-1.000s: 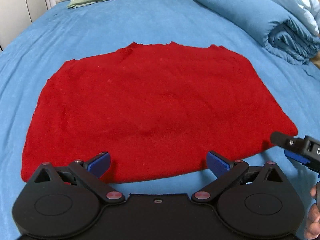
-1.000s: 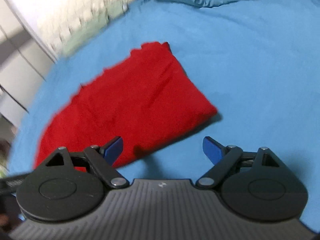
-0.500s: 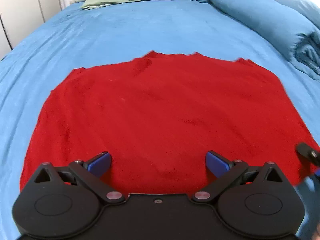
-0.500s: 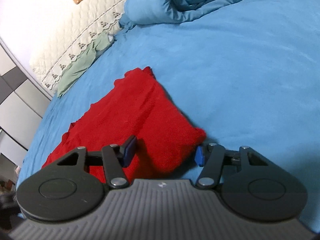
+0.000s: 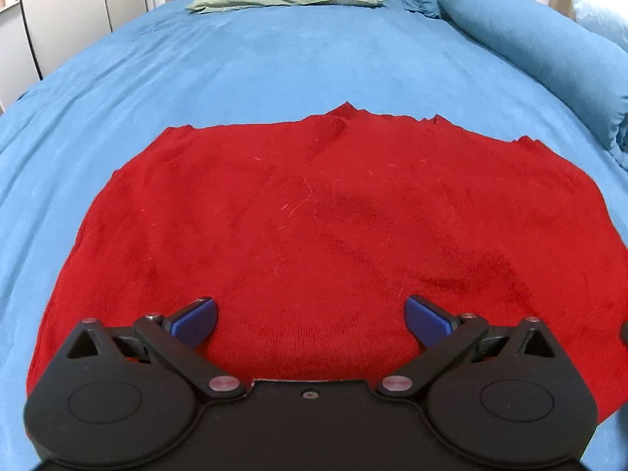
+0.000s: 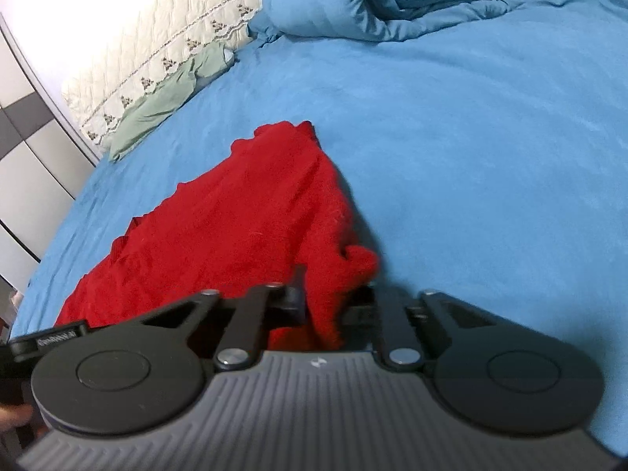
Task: Fold small clothes
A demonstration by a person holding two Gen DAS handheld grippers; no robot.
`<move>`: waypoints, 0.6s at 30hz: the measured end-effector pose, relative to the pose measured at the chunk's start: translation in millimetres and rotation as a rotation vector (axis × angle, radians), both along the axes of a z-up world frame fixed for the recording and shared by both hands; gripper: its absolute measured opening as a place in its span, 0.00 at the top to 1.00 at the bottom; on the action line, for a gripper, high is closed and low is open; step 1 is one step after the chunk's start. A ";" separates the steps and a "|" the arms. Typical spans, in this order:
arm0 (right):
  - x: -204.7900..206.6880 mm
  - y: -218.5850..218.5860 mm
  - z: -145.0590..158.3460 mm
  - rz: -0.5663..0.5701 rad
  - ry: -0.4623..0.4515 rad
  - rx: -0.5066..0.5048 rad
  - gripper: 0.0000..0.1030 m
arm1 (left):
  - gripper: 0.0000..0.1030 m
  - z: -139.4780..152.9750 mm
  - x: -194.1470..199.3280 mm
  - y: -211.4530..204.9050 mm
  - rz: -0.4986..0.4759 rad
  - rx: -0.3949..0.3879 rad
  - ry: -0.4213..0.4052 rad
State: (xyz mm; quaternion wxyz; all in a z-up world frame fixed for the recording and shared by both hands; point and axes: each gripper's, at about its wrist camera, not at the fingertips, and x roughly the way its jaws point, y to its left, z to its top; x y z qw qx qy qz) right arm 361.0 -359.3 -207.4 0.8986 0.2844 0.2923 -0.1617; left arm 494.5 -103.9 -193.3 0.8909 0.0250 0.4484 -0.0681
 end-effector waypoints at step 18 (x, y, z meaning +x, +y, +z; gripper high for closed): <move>115.8 309.8 60.2 0.974 0.013 -0.410 0.79 | 0.07 16.3 -67.2 181.9 0.064 0.021 0.053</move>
